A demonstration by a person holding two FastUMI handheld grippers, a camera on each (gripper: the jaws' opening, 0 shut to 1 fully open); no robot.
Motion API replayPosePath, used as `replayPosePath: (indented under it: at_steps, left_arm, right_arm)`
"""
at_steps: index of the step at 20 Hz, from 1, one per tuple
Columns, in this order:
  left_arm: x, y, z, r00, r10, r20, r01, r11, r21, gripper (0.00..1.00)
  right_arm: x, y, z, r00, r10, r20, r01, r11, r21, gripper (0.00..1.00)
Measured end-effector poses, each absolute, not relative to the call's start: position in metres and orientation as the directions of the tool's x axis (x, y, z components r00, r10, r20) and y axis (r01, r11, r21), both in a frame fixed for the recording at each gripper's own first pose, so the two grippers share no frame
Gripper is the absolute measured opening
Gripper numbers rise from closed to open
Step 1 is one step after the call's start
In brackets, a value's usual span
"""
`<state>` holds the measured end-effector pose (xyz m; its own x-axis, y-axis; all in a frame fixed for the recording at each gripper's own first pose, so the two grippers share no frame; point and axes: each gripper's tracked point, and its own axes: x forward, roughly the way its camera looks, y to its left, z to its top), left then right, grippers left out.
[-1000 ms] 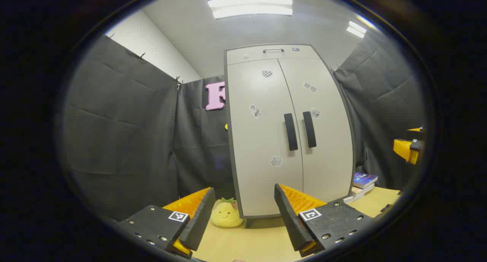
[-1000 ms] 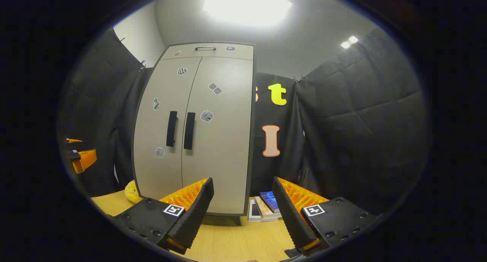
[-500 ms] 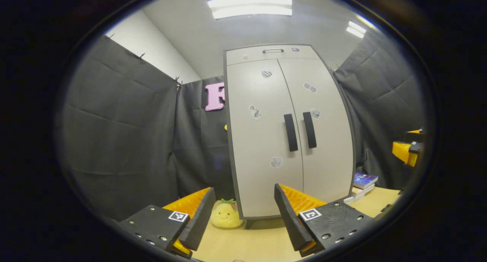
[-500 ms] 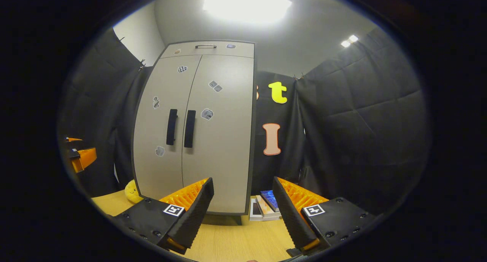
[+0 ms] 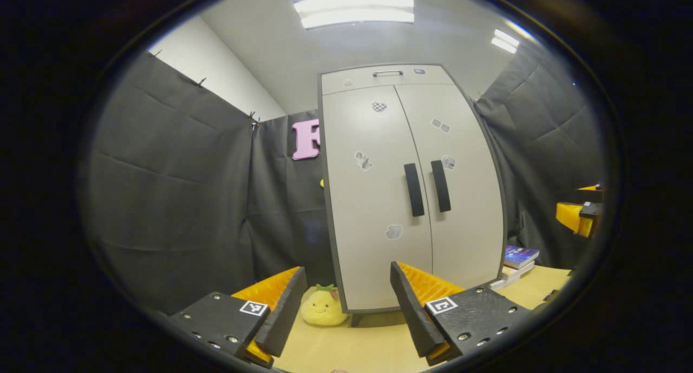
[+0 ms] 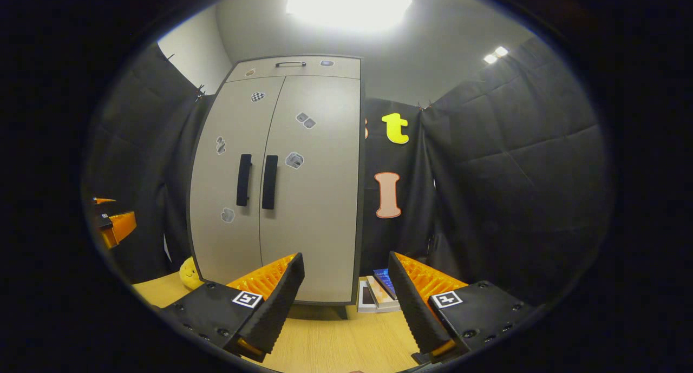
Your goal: Open the right door of the double-door shoe cabinet with the right hand, and open the left door with the left hand.
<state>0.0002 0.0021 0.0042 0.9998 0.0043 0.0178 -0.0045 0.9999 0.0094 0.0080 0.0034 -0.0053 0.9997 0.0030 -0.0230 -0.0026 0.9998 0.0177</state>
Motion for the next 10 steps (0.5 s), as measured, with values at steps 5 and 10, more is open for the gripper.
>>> replayPosePath:
  at_steps: [5,10]
  left_arm:
    - [-0.004,0.008,0.004,1.000,0.019,0.021,-0.019,1.000,0.010,0.90]
    - [-0.014,0.018,0.002,0.999,0.045,0.015,-0.045,0.999,0.018,0.90]
  right_arm:
    - [0.011,0.008,-0.003,0.999,0.039,-0.021,-0.039,0.999,0.006,0.97]
    - [0.017,0.015,0.003,0.997,0.079,-0.001,-0.079,0.997,0.006,0.97]
